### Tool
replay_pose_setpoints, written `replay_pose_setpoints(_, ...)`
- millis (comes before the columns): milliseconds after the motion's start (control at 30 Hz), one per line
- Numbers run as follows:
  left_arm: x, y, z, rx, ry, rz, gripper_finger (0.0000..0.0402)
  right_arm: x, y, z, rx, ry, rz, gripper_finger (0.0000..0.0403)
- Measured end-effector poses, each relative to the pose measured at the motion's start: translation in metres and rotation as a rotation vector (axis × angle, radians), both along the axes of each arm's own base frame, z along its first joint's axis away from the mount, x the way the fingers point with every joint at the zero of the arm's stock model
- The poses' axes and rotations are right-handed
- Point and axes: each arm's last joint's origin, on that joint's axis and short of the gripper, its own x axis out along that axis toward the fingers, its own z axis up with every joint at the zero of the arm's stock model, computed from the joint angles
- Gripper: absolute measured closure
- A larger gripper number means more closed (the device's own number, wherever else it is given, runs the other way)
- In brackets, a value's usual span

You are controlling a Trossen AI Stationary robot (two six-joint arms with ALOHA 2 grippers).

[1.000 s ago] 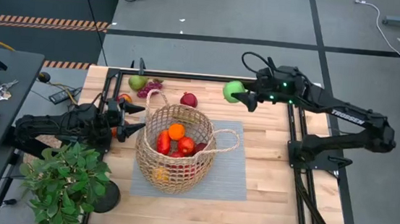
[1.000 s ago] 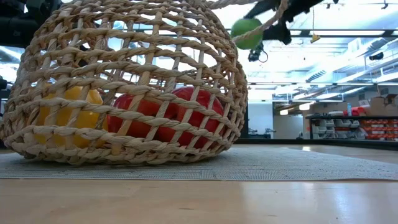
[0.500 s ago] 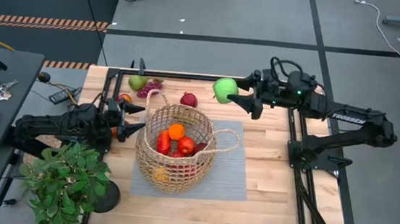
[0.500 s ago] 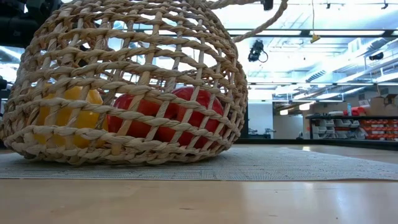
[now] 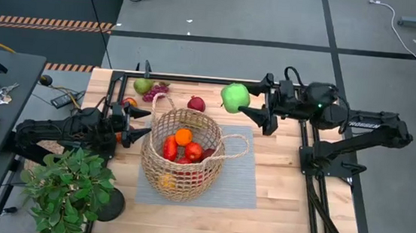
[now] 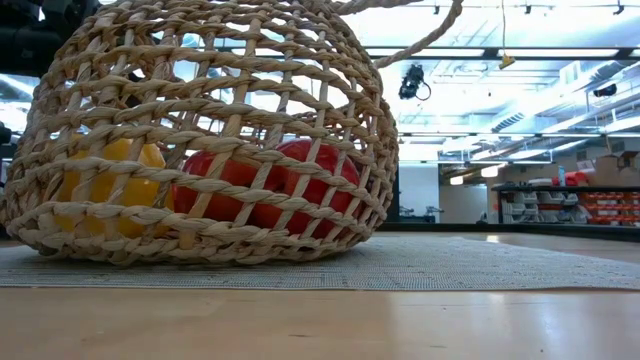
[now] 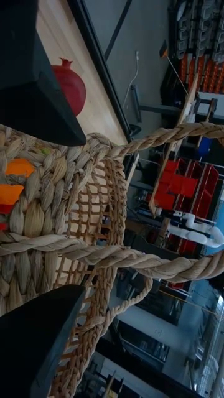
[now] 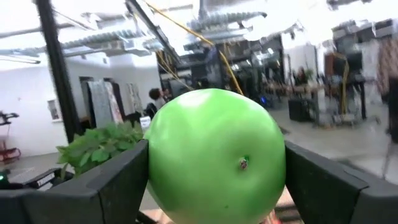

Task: Build produce basket
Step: Put the green apple into the brown woven basket

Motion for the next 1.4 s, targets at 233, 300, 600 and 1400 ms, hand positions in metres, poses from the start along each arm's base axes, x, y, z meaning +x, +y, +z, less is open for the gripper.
replay_pose_setpoints(233,0.000,0.000,0.000,0.000,0.000,0.000,0.0012,0.028,0.023,-0.013,-0.177,0.001,-0.075,0.0062)
replay_pose_setpoints(300,0.000,0.000,0.000,0.000,0.000,0.000,0.0012,0.036,0.028,-0.015,-0.227,0.006,-0.088,0.0062)
replay_pose_setpoints(600,0.000,0.000,0.000,0.001,0.000,0.000,0.0012,0.083,0.045,-0.020,-0.356,0.175,-0.114,0.0062)
replay_pose_setpoints(1400,0.000,0.000,0.000,0.000,0.000,0.000,0.0012,0.196,0.054,-0.074,-0.527,0.776,-0.090,0.0063)
